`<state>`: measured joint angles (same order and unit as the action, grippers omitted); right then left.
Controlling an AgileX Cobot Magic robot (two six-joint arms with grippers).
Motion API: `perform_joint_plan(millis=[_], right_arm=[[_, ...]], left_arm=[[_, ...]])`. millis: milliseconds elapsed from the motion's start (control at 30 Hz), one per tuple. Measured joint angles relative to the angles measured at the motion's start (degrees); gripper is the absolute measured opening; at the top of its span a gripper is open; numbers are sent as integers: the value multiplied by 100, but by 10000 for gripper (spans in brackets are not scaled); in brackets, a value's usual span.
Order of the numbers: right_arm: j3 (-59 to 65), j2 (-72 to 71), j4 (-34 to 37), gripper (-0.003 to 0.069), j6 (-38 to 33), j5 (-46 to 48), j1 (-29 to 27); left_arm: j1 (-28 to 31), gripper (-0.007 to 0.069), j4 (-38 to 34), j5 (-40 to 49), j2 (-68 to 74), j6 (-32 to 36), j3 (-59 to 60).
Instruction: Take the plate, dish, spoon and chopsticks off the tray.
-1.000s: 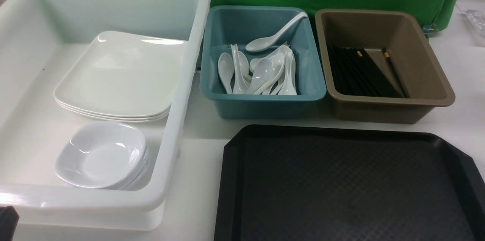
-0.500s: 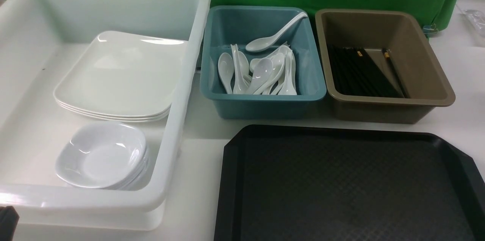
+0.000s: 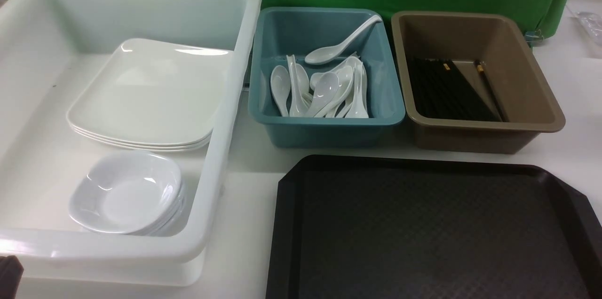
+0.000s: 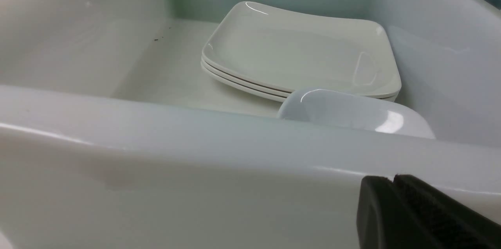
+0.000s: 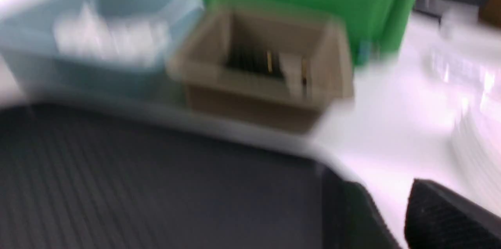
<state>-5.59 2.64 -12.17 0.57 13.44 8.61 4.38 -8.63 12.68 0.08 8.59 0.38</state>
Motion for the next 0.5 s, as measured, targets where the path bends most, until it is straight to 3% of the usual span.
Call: perform_joint_plan(millis=[167, 500], right_arm=[[595, -253, 21, 237, 23, 124, -381], [595, -253, -4, 237, 161, 55, -495]], left_arm=[[0, 12, 5, -1, 0, 0, 0], [0, 13, 5, 6, 0, 0, 0]])
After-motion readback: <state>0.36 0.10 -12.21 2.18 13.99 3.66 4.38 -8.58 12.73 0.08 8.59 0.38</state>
